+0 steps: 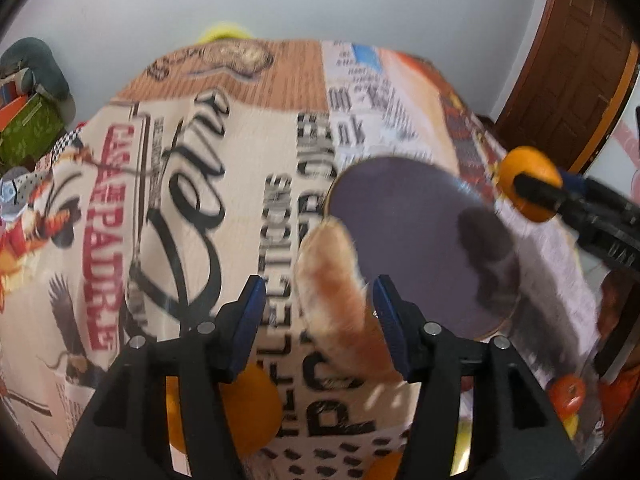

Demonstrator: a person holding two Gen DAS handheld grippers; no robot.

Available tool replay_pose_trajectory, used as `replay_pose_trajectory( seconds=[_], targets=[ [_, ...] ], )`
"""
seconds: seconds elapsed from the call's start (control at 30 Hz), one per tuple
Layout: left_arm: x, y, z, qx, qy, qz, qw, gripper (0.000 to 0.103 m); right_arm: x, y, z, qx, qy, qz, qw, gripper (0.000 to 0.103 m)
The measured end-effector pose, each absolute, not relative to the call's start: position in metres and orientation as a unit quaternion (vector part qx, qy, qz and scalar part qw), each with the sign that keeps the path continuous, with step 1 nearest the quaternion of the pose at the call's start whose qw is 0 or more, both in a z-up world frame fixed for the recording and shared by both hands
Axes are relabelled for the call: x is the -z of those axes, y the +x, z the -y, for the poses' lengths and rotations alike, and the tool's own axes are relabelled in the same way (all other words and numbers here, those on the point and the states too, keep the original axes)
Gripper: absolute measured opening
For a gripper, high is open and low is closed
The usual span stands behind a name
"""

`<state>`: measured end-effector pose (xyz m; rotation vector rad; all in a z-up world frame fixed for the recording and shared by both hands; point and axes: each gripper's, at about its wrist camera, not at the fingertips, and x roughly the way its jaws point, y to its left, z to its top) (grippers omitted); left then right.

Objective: Organize fruits
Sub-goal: 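Carry both fruits over the grey plate and lower them onto it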

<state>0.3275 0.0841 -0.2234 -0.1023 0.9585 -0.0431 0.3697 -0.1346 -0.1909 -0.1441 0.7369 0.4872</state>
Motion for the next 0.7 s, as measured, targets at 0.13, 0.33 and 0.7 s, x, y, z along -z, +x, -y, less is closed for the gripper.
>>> replay_pose_trajectory(
  seconds=[0.13, 0.33, 0.7],
  targets=[
    [0.229, 0.324, -0.079, 0.014, -0.028, -0.456, 0.889, 0.057, 0.196, 0.372, 0.133, -0.234, -0.076, -0.363, 0.899, 0.062],
    [0.232, 0.334, -0.083, 0.027, -0.056, -0.46, 0.886, 0.058, 0.201, 0.371, 0.133, -0.234, -0.076, -0.369, 0.896, 0.062],
    [0.242, 0.36, -0.089, 0.038, -0.095, -0.465, 0.879, 0.038, 0.208, 0.375, 0.13, -0.235, -0.086, -0.371, 0.894, 0.062]
  ],
)
